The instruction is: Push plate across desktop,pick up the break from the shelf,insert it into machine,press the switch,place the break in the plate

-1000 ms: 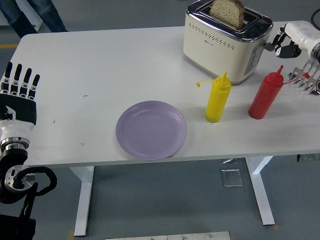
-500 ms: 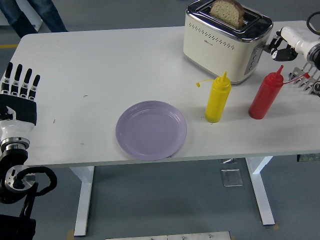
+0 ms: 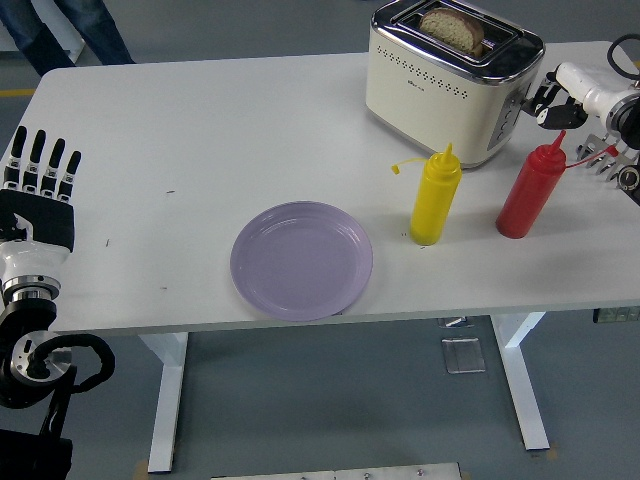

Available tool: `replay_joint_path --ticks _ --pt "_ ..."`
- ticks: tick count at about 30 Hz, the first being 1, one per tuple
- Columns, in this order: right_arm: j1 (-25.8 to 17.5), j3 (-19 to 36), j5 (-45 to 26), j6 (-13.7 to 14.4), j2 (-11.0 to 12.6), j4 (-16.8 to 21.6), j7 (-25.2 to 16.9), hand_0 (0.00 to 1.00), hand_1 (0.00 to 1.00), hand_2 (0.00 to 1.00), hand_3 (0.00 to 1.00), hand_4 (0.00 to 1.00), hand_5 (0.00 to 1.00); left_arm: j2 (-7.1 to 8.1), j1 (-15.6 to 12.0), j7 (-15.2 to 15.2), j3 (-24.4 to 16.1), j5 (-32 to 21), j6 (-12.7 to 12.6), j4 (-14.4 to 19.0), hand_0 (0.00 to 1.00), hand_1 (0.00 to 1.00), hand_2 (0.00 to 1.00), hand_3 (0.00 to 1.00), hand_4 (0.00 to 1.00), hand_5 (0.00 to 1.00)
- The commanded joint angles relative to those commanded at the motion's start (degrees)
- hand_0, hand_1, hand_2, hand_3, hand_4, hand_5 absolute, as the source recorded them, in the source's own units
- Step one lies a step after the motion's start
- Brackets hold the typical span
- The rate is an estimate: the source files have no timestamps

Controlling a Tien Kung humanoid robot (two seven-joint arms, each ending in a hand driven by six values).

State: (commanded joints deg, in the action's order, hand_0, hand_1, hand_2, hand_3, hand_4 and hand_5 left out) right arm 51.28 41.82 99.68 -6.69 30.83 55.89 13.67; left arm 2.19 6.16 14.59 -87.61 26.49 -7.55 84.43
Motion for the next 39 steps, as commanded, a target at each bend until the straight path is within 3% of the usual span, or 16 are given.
replay_joint_path --ticks 25,39 --pt "0.32 -1.37 -1.56 0.10 -2.64 -2.97 -0.47 0.287 0.415 0.640 0.578 0.239 0.325 -0.04 0.07 0.04 -0.05 0.03 -0.06 -0.07 0.836 0.838 0.865 0.824 0.554 0.998" --pt "1.30 2.15 -0.15 0.00 -1.26 -2.68 -0.04 0.287 0.415 0.639 0.577 0.238 0.319 0.00 0.11 0.10 -0.01 0.01 -0.05 -0.06 0.834 0.834 0.865 0.824 0.555 0.998"
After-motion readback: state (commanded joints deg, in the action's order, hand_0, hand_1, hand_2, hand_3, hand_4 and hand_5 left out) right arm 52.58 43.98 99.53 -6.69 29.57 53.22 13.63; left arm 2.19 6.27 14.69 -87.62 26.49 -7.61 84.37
